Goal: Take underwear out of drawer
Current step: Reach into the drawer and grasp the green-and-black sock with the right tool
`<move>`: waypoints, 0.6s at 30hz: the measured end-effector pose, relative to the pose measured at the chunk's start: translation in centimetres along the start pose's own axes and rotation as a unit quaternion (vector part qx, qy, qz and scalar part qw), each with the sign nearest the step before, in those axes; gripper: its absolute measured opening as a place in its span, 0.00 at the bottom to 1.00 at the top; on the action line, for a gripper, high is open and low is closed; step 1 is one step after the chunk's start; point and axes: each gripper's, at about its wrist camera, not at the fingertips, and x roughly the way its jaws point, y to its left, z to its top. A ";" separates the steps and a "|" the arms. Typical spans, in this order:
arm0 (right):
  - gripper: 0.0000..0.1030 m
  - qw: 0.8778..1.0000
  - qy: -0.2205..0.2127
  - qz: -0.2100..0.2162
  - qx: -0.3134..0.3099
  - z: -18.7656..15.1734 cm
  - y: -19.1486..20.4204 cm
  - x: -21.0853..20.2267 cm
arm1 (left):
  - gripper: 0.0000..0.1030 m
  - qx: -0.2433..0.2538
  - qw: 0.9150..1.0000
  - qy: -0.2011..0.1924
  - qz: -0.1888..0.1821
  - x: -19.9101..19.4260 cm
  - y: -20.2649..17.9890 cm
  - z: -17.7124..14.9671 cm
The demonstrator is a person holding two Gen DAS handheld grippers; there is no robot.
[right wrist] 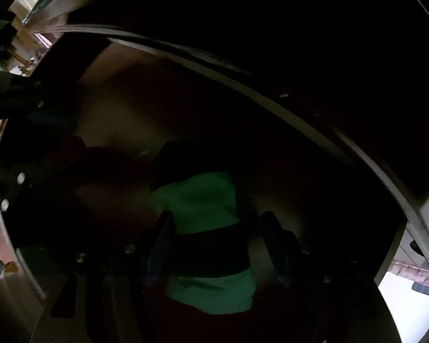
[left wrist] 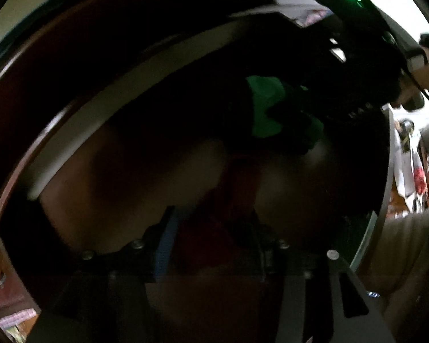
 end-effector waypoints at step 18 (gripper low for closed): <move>0.54 0.992 0.034 0.062 0.104 -2.7 -1.2 3.8 | 0.69 -0.001 0.998 0.068 -0.004 4.6 -2.4 2.0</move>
